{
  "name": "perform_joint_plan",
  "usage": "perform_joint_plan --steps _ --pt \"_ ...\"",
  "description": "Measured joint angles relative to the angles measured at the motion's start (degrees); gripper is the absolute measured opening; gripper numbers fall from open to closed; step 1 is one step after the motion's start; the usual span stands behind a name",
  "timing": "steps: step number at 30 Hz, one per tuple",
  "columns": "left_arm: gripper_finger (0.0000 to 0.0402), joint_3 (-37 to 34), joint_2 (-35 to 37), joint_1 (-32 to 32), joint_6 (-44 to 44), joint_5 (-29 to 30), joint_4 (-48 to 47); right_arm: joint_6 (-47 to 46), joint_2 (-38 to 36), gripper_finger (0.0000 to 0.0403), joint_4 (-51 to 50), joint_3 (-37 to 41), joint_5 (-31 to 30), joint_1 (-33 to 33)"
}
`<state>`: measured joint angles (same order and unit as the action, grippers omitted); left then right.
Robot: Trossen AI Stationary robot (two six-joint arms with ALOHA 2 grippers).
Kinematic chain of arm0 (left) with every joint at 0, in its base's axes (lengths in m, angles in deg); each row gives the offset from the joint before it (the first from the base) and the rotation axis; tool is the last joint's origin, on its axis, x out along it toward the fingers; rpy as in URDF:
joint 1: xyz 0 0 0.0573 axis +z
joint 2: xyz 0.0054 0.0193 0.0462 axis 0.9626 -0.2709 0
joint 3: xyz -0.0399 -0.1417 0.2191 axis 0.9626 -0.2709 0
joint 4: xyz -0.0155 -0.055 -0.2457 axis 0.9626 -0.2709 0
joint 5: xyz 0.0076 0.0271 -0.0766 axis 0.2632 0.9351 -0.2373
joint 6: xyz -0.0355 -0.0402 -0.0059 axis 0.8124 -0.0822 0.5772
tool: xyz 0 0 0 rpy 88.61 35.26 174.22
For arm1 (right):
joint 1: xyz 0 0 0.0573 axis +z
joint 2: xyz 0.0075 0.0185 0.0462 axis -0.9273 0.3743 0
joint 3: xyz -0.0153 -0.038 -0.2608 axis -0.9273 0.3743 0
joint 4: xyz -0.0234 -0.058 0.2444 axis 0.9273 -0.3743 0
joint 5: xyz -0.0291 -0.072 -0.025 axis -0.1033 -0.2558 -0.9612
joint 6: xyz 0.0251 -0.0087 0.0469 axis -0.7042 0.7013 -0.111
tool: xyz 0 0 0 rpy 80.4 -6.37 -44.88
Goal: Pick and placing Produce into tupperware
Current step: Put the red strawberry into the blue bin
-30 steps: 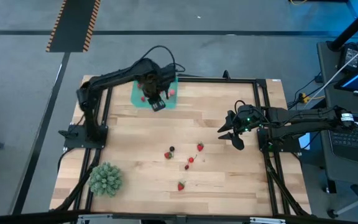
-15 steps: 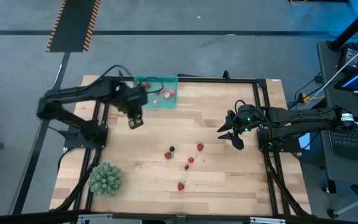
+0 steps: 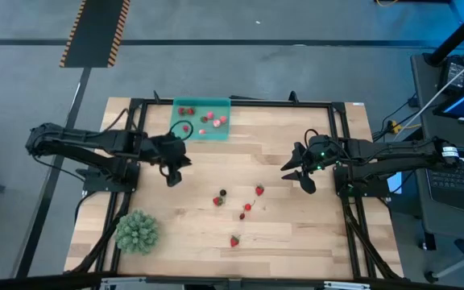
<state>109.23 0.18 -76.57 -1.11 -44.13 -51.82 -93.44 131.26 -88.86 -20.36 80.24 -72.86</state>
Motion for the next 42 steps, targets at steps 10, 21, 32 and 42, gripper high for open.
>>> perform_joint_plan --steps 10,21,32,42 --pt "0.0019 -12.67 0.16 -1.91 -8.75 0.48 28.95 2.52 0.62 0.0168 8.94 -0.04 -5.61 0.00" --pt "0.0001 -13.47 0.16 -2.00 -8.81 0.46 29.25 3.30 1.05 0.0256 11.45 -0.04 -6.15 -0.02" --pt "0.0022 -13.48 0.12 -2.02 -8.70 0.26 28.91 -4.39 1.06 0.0264 12.22 -0.04 -5.93 0.45" --pt "0.0043 -13.48 0.12 -2.00 -8.61 0.20 28.92 -4.30 9.88 0.0263 12.67 -0.03 -9.84 1.42"
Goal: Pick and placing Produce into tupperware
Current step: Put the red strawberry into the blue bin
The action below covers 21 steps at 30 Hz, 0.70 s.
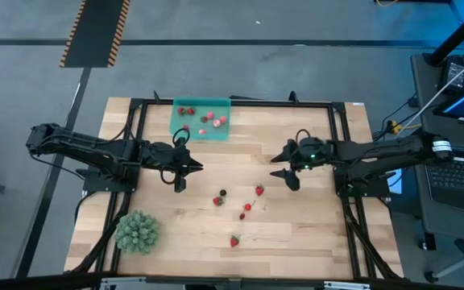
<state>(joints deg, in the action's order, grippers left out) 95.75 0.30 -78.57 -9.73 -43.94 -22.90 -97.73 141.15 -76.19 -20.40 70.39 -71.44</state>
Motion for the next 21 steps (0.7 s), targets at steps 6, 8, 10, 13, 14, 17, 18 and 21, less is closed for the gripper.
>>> perform_joint_plan --steps 6,8,10,13,14,17,18,21 --pt "0.0051 -0.01 0.00 -0.01 -0.07 -0.02 0.00 -0.43 8.34 0.0263 0.85 0.03 -0.02 0.00" --pt "0.0053 0.01 0.00 -0.02 -0.09 0.00 0.00 -0.43 10.24 0.0263 2.22 0.03 -0.02 0.00" --pt "0.0055 -0.01 0.00 -0.02 -0.11 0.22 0.00 -0.40 11.99 0.0263 3.69 0.03 -0.02 0.00" --pt "0.0059 0.00 0.00 -0.01 -0.13 0.35 0.00 -0.36 14.46 0.0263 5.04 0.03 1.26 0.00" --pt "0.0060 -0.01 0.00 -0.01 -0.13 0.35 -0.01 -0.40 15.35 0.0263 5.52 0.03 2.23 0.00" --pt "0.0062 -0.01 0.00 -0.02 -0.13 0.35 -0.02 -0.54 17.94 0.0263 6.75 0.03 4.02 0.04" --pt "0.0063 -0.01 0.00 -0.02 -0.13 0.35 0.00 -0.55 18.78 0.0263 7.32 0.03 4.27 0.04" --pt "0.0062 0.00 0.00 0.00 -0.13 0.37 0.00 -0.62 21.09 0.0263 9.60 0.03 4.37 0.02"
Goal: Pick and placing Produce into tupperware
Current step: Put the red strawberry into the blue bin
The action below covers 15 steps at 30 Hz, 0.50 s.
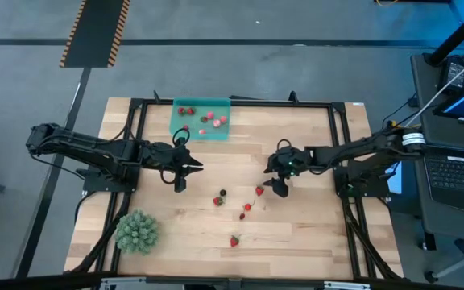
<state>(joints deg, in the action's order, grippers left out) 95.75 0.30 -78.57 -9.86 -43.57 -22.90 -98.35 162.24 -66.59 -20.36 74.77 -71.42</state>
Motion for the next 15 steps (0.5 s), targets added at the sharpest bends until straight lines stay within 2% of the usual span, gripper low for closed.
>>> perform_joint_plan --steps 7,15 --pt "0.0045 -0.01 0.00 -0.02 -0.02 0.00 -0.02 -2.92 4.26 0.0263 3.02 0.00 0.35 0.00" --pt "0.0027 0.01 0.00 0.00 -0.02 0.02 -0.02 -4.49 7.58 0.0263 6.34 0.00 3.65 0.00"
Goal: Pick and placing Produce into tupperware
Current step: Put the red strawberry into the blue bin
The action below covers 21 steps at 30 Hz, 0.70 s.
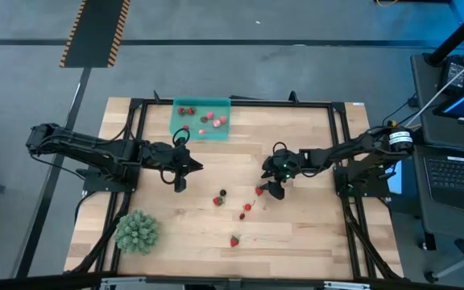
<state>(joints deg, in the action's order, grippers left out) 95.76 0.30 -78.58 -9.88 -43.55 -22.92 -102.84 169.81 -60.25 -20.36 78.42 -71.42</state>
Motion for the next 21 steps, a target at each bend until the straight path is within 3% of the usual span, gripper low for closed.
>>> perform_joint_plan --steps 15,21 --pt "0.0002 0.00 -0.02 -0.02 -0.02 0.00 -0.02 0.00 1.16 0.0261 3.81 -0.02 0.08 -0.01" --pt "0.0006 0.00 -0.02 0.00 -0.02 0.00 -0.04 0.00 1.16 0.0222 3.72 -0.02 0.10 -0.01"
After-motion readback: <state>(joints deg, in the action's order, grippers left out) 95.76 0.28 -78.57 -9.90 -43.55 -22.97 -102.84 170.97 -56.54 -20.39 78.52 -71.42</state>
